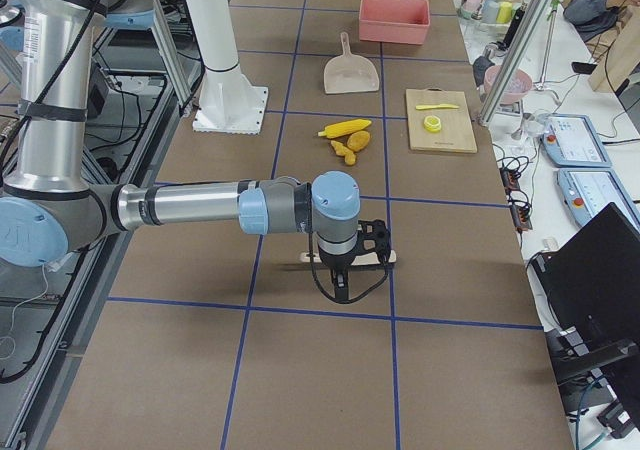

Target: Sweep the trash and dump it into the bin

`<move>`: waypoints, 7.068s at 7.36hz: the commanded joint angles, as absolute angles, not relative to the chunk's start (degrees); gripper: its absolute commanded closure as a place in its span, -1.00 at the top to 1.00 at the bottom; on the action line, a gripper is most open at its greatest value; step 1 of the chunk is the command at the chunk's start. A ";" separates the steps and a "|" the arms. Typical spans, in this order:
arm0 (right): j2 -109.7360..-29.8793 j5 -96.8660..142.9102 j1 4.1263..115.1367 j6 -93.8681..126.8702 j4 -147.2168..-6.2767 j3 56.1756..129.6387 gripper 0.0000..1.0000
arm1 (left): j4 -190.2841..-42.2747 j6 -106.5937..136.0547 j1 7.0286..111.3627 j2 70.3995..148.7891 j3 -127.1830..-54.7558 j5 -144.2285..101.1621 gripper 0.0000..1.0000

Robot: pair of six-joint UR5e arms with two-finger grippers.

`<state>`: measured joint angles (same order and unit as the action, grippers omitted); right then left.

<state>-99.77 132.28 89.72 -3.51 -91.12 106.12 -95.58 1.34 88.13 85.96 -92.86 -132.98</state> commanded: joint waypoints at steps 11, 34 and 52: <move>-105.30 128.06 67.16 10.99 -90.09 109.80 1.00 | -76.07 1.41 89.48 97.51 -102.30 -132.28 0.96; -99.58 128.85 60.12 25.14 -80.68 101.69 0.06 | -88.20 -24.74 43.33 103.56 -110.39 -120.15 0.96; -98.26 133.85 64.94 24.96 -81.65 110.21 -1.00 | -95.98 -22.50 40.34 106.44 -100.46 -118.21 -0.72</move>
